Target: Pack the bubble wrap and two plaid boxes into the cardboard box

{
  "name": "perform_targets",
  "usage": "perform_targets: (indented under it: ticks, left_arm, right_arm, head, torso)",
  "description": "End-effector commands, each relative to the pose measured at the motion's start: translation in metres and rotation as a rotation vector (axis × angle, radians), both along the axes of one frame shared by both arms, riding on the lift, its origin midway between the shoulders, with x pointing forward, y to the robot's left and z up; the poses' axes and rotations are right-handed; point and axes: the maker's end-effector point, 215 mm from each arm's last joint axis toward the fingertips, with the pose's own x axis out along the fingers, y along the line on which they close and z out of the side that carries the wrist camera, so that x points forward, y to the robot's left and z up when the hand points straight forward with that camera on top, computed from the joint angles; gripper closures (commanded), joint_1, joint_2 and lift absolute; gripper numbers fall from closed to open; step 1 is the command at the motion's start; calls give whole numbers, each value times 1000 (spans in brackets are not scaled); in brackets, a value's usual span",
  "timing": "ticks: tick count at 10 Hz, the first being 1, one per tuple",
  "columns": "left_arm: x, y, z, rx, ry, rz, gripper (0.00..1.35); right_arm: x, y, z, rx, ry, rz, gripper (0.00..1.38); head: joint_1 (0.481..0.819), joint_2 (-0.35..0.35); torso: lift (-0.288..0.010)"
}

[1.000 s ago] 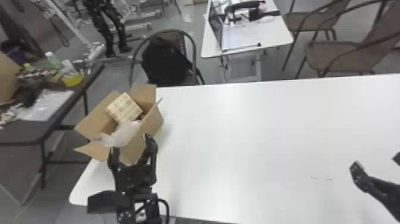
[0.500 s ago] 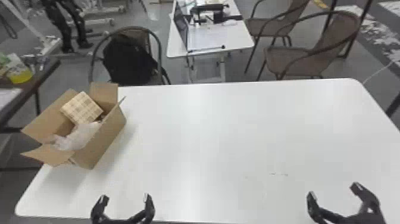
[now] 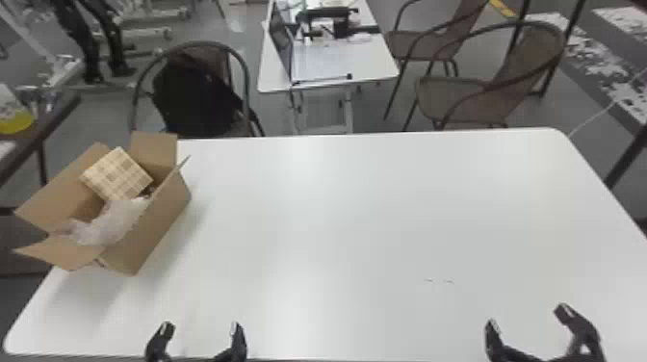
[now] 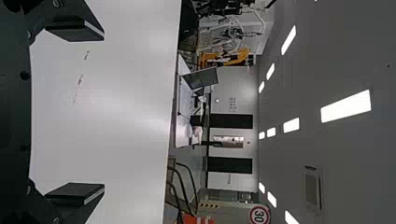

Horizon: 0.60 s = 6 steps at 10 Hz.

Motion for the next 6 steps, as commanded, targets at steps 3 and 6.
perform_targets:
  ticks: [3, 6]
  left_arm:
    - [1, -2, -1, -10, 0, -2, 35]
    - [4, -5, -2, -15, -2, -17, 35]
  right_arm:
    - [1, 3, 0, 5, -1, 4, 151]
    - [2, 3, 0, 16, 0, 2, 151]
  head:
    - [695, 119]
    - [695, 116]
  torso:
    - [-108]
    - [-108]
